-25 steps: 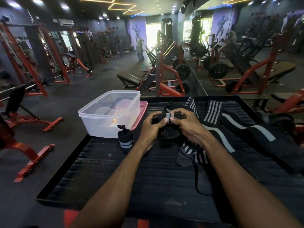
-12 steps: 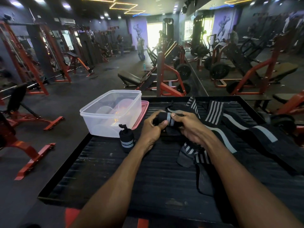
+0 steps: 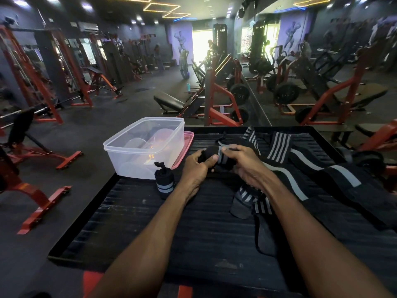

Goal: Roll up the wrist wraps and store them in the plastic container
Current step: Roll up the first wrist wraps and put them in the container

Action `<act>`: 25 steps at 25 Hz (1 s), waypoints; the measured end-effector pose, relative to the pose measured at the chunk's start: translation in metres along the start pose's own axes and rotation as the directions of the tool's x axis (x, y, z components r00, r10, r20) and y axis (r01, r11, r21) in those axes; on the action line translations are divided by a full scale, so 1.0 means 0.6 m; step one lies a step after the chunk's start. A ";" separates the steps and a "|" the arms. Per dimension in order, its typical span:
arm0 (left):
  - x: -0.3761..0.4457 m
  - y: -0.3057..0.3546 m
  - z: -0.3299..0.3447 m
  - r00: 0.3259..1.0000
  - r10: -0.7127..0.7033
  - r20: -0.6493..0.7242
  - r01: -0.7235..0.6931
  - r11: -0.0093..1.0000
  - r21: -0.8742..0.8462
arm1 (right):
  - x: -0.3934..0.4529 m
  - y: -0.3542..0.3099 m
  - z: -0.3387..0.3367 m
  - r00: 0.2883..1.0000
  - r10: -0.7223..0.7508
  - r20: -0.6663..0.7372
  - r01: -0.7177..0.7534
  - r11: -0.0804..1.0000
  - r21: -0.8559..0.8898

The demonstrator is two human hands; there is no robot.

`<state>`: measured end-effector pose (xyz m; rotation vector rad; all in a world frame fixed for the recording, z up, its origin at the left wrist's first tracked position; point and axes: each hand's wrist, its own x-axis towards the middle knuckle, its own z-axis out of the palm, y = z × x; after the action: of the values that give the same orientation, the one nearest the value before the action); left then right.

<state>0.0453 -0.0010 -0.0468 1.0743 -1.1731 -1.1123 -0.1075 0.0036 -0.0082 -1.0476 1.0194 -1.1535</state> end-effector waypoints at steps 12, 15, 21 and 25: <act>-0.003 0.003 0.004 0.997 -0.055 0.059 0.061 0.993 -0.098 | -0.007 -0.005 0.006 0.999 0.035 0.001 -0.034 0.986 0.161; -0.002 0.004 -0.004 0.999 -0.025 0.023 0.024 1.000 0.019 | -0.001 0.003 -0.001 0.995 0.067 0.067 -0.061 0.993 -0.097; -0.010 0.014 0.008 0.999 -0.032 0.011 0.033 0.984 -0.174 | -0.001 0.017 0.001 0.985 -0.160 0.066 0.170 0.965 -0.199; -0.019 0.020 -0.001 0.996 -0.031 -0.079 0.026 0.998 -0.061 | 0.004 0.030 0.012 0.988 -0.127 0.085 0.143 0.962 -0.232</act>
<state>0.0465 0.0119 -0.0368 1.0822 -1.0580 -1.1096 -0.0968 0.0035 -0.0243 -1.3566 1.0618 -1.1143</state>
